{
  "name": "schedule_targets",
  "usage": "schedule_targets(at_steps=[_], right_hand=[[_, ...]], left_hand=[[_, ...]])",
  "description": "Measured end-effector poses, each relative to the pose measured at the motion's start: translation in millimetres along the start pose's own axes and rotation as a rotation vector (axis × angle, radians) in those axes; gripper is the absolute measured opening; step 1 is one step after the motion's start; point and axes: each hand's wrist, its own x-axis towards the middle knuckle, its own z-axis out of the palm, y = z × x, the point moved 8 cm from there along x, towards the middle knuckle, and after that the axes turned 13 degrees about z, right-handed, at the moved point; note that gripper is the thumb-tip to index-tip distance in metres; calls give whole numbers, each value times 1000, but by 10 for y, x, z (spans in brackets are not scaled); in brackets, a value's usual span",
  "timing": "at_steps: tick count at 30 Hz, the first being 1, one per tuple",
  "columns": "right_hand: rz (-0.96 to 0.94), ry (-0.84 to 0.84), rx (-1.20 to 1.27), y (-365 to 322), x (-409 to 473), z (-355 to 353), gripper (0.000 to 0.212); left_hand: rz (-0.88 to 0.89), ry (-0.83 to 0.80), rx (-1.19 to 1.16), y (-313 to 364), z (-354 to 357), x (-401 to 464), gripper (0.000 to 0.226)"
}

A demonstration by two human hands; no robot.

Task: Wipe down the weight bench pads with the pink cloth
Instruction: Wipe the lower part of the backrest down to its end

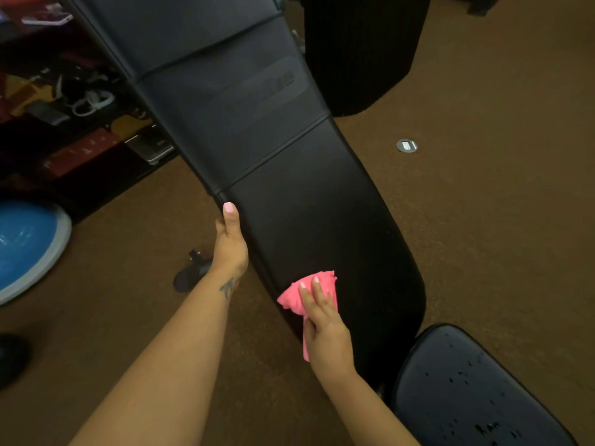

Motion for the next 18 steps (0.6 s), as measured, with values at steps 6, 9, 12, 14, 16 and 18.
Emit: schedule_targets(at_steps=[6,9,12,14,16,18], right_hand=[[135,-63,-5,437,-111,35,62],[242,-29,107,488,-53,-20,61],[289,23,214,305,29,-41,63],[245,45,218,141,46,-44,63],[173,30,156,58,12,-22,63],[103,-14,73,101,-47,24,64]], left_hand=[[-26,-28,35,62,18,-139,76],[14,-50,76,115,36,-269,66],[12,-15,77,176,63,-356,63],[-8,31,51,211,77,-373,62],[-31,88,33,209,77,-359,64],[-51,128,26,179,82,-338,67]])
